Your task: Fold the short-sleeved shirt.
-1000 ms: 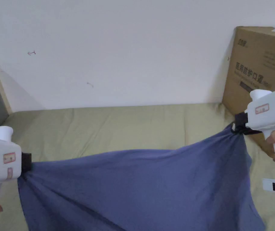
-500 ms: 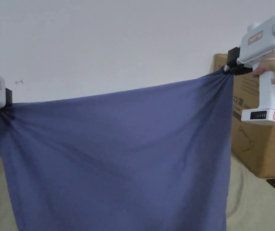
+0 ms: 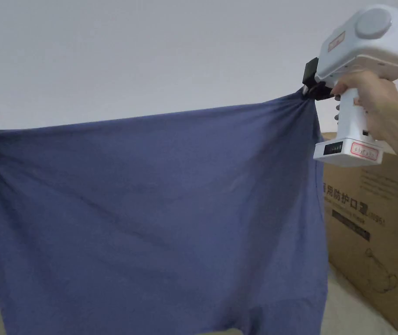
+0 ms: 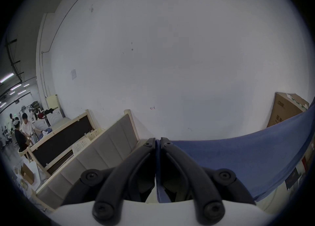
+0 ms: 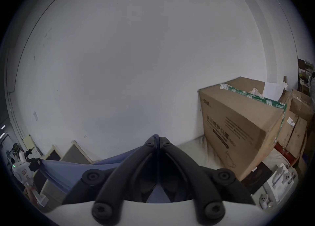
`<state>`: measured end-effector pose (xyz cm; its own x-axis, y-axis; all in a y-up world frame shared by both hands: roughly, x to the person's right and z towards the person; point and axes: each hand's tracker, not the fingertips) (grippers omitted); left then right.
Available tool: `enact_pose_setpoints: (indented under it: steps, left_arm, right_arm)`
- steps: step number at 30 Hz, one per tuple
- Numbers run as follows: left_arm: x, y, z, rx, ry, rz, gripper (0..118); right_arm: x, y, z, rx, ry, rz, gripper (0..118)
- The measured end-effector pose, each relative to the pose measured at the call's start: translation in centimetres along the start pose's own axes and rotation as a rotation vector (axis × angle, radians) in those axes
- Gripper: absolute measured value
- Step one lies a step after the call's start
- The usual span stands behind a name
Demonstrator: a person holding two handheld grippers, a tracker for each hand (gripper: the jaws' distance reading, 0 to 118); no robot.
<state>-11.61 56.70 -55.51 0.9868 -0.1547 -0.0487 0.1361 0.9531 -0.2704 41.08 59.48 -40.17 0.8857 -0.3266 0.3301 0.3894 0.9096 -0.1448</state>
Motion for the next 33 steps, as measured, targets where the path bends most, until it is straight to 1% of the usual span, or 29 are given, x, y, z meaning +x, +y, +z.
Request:
enact_pose_setpoints:
  steps: [1, 2, 3, 4, 6, 7, 9, 10, 14, 15, 16, 17, 18, 20, 21, 22, 23, 24, 25, 26, 27, 28, 29, 30, 31, 33]
  left_arm:
    - [0.0, 0.6, -0.4, 0.009, 0.004, 0.0, 4]
    - [0.0, 1.1, -0.5, 0.032, 0.016, 0.013, 4]
    - [0.0, 1.5, -0.6, 0.046, 0.023, 0.03, 4]
    - [0.3, 1.7, -0.3, 0.045, 0.022, 0.006, 4]
    - [0.5, 2.0, -0.8, 0.062, 0.041, 0.006, 4]
    - [0.8, 1.7, -0.9, 0.076, 0.049, -0.032, 4]
    - [1.6, 0.5, -1.4, 0.084, 0.072, -0.026, 4]
    - [1.8, -0.4, -1.9, 0.079, 0.071, -0.027, 4]
    - [3.4, -5.6, -6.2, 0.01, 0.055, -0.006, 4]
    - [4.1, -7.3, -7.2, -0.021, 0.056, -0.031, 4]
    - [5.0, -9.3, -8.8, -0.042, 0.077, -0.038, 4]
    - [6.0, -11.6, -10.3, -0.087, 0.093, -0.073, 4]
    - [6.8, -13.7, -11.4, -0.13, 0.09, -0.09, 4]
    - [8.4, -18.8, -14.7, -0.232, 0.071, -0.096, 4]
    - [9.1, -21.3, -15.8, -0.281, 0.059, -0.075, 4]
    - [9.7, -23.9, -16.8, -0.328, 0.043, -0.073, 4]
    - [10.4, -26.6, -17.3, -0.375, 0.035, -0.076, 4]
    - [11.0, -29.1, -17.5, -0.406, 0.039, -0.065, 4]
    - [11.5, -31.6, -18.0, -0.451, 0.034, -0.086, 4]
    - [11.8, -34.0, -18.3, -0.493, 0.031, -0.086, 4]
    - [11.9, -36.0, -18.3, -0.521, 0.023, -0.08, 4]
    - [11.8, -37.8, -17.8, -0.563, 0.004, -0.1, 4]
    - [11.3, -39.5, -17.4, -0.568, -0.001, -0.086, 4]
    - [10.9, -40.9, -16.8, -0.586, -0.005, -0.088, 4]
    - [10.0, -42.3, -15.8, -0.588, -0.011, -0.078, 4]
    - [8.1, -44.3, -13.8, -0.605, -0.005, -0.04, 4]
  right_arm:
    - [-0.1, 0.7, 0.0, 0.029, 0.024, -0.041, 0]
    - [-0.3, 1.1, 0.4, 0.04, 0.015, -0.085, 0]
    - [-0.5, 1.3, 0.5, 0.056, 0.04, -0.085, 0]
    - [-0.8, 1.8, 0.5, 0.056, 0.04, -0.058, 0]
    - [-1.4, 1.7, 0.5, 0.069, 0.032, 0.008, 0]
    - [-1.5, 1.4, 0.4, 0.067, 0.022, 0.009, 0]
    - [-1.2, 0.2, -0.3, 0.055, 0.033, 0.0, 0]
    - [-1.1, -0.8, -1.0, 0.037, 0.023, -0.003, 0]
    - [0.3, -5.9, -5.0, -0.077, -0.046, 0.045, 0]
    - [0.8, -7.4, -6.0, -0.105, -0.047, 0.036, 0]
    - [1.5, -9.3, -7.3, -0.138, -0.057, 0.028, 0]
    - [2.2, -11.4, -8.7, -0.186, -0.064, 0.035, 0]
    - [3.4, -12.7, -10.9, -0.222, -0.079, 0.031, 0]
    - [5.4, -17.5, -14.1, -0.323, -0.123, 0.033, 0]
    - [6.4, -20.0, -15.4, -0.367, -0.145, 0.029, 0]
    - [7.8, -22.3, -17.2, -0.416, -0.164, 0.034, 0]
    - [9.1, -25.0, -18.4, -0.481, -0.187, 0.025, 0]
    - [10.2, -27.6, -19.2, -0.512, -0.197, 0.009, 0]
    - [11.4, -30.3, -20.0, -0.568, -0.216, -0.001, 0]
    - [12.8, -33.2, -20.4, -0.616, -0.235, -0.015, 0]
    - [13.7, -35.4, -20.5, -0.642, -0.223, -0.009, 0]
    - [14.7, -37.6, -20.4, -0.687, -0.243, 0.008, 0]
    - [15.6, -39.8, -19.9, -0.722, -0.257, 0.023, 0]
    - [16.4, -41.5, -19.2, -0.741, -0.248, 0.036, 0]
    - [17.2, -42.9, -18.3, -0.754, -0.265, 0.032, 0]
    - [18.8, -44.7, -16.2, -0.756, -0.232, -0.003, 0]
